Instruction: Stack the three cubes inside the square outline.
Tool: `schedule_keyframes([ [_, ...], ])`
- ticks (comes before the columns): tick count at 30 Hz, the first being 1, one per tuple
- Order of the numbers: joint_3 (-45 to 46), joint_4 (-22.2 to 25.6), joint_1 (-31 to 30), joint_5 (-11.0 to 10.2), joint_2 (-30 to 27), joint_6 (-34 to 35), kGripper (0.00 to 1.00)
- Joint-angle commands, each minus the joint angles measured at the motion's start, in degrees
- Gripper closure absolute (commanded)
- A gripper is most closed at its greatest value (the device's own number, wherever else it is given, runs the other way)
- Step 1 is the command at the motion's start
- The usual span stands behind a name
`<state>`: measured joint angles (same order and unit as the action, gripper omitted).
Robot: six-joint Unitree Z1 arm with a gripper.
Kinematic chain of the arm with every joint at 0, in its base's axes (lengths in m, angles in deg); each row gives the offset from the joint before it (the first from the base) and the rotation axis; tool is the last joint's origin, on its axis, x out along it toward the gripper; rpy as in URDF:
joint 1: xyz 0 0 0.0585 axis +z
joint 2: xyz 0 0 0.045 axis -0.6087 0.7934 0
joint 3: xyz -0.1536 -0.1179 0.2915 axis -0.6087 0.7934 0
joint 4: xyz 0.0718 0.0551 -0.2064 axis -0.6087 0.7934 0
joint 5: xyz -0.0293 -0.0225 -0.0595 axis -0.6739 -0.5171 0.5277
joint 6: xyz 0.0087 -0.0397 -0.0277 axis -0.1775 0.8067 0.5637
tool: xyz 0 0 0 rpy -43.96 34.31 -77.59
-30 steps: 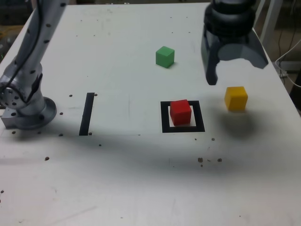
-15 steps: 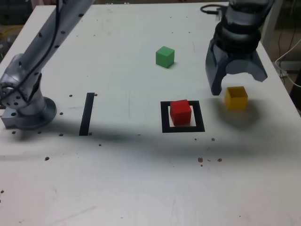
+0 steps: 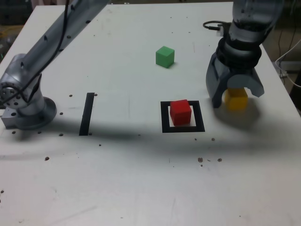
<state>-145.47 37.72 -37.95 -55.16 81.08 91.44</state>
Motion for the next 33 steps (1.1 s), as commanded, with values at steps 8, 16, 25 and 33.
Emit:
schedule_keyframes([
  [8,0.19,-0.49,-0.01,0.04,0.30,1.66,0.34],
  [16,2.34,-4.26,0.01,-1.74,-1.26,2.97,0.72],
  [25,4.17,-5.67,0.01,-0.22,-1.98,2.84,0.77],
  [33,4.82,-5.21,0.01,1.02,-2.22,2.84,0.82],
])
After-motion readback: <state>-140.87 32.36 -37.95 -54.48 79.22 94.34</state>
